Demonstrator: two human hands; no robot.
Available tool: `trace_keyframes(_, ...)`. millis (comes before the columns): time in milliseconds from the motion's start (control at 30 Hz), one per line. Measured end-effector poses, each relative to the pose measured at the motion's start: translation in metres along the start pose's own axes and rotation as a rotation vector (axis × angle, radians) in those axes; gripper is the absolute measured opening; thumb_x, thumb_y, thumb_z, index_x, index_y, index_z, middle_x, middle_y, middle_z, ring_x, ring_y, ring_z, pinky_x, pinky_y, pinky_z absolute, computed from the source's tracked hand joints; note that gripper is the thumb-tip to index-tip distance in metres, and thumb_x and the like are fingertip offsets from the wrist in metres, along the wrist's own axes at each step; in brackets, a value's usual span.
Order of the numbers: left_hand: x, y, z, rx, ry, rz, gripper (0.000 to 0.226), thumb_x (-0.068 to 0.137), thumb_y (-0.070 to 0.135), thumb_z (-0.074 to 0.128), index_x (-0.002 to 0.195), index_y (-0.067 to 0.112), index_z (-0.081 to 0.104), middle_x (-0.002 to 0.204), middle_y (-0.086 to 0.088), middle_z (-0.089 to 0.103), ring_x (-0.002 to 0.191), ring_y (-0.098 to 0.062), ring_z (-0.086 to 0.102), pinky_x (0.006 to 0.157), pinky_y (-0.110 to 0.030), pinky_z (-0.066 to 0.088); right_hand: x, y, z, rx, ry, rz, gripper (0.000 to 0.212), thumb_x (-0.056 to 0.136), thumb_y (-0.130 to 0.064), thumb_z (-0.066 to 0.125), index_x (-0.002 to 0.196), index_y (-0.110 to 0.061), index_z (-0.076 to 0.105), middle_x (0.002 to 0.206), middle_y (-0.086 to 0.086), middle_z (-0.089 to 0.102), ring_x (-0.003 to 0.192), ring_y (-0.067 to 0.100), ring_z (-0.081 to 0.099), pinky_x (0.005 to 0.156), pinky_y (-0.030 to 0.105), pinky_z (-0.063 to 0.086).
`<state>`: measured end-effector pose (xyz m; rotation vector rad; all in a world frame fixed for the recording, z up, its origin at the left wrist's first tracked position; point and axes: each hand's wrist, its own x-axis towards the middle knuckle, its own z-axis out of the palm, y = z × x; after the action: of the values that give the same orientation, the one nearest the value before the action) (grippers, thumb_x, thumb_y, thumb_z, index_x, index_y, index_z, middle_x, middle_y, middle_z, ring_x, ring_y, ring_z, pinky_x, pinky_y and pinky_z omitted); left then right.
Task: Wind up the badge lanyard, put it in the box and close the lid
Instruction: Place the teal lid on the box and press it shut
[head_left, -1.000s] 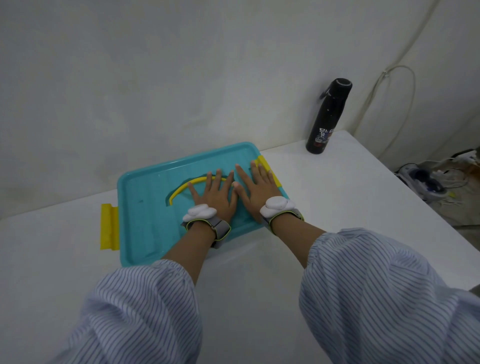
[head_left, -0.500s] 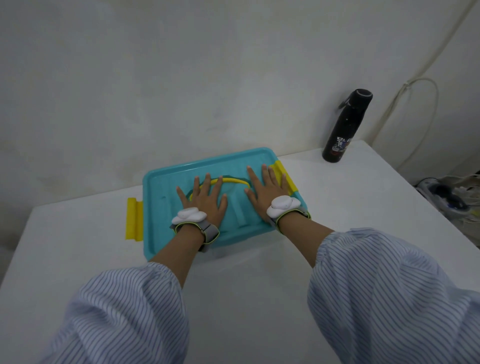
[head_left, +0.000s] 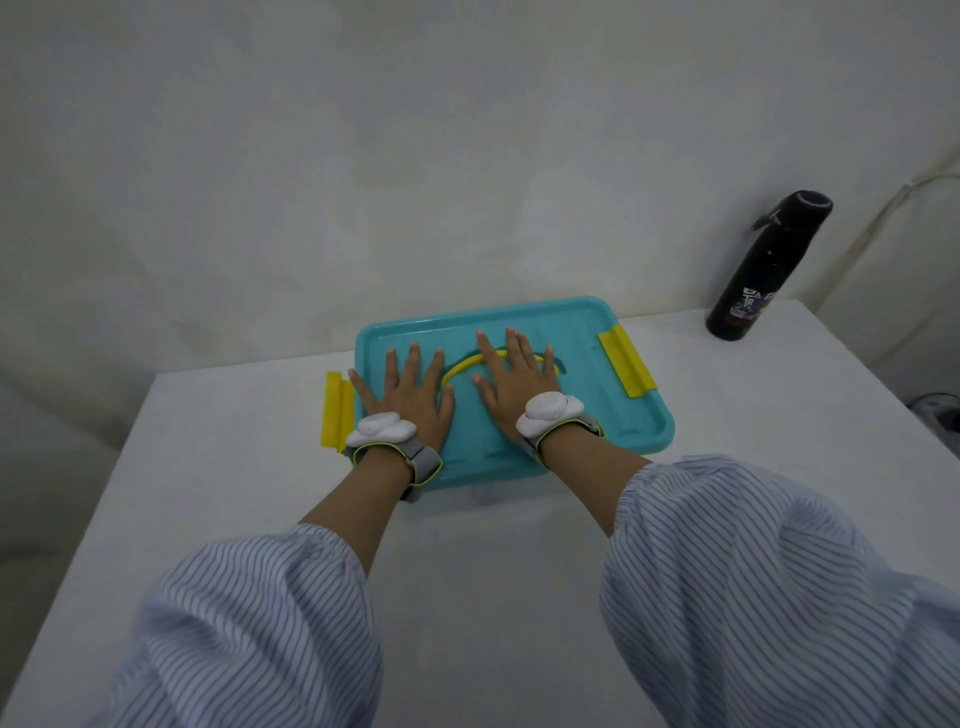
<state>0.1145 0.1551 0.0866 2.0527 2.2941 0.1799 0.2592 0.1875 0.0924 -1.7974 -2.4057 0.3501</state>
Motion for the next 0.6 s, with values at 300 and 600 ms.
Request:
trace_keyframes(300, -0.013, -0.037, -0.01, 0.031, -0.01, -0.064, 0.053, 0.098, 0.044, 0.015, 0.149, 0.035, 0.003, 0.16, 0.003, 0.001, 0.147, -0.023, -0.007, 0.111, -0.066, -0.008, 0.006, -0.04, 0.011, -0.01, -0.033, -0.07, 0.057, 0.102, -0.041, 0.021, 0.151, -0.029, -0.004, 0.161, 0.013, -0.005, 0.149, 0.026, -0.004, 0.118, 0.051, -0.005)
trace_keyframes(600, -0.019, -0.058, -0.006, -0.045, 0.004, -0.095, 0.054, 0.098, 0.045, 0.014, 0.147, 0.036, -0.007, 0.16, 0.004, -0.002, 0.147, -0.025, -0.007, 0.11, -0.065, -0.009, 0.007, -0.061, 0.024, 0.003, -0.039, -0.104, 0.057, 0.102, -0.041, 0.022, 0.152, -0.028, -0.002, 0.161, 0.012, -0.003, 0.149, 0.026, -0.001, 0.118, 0.051, -0.004)
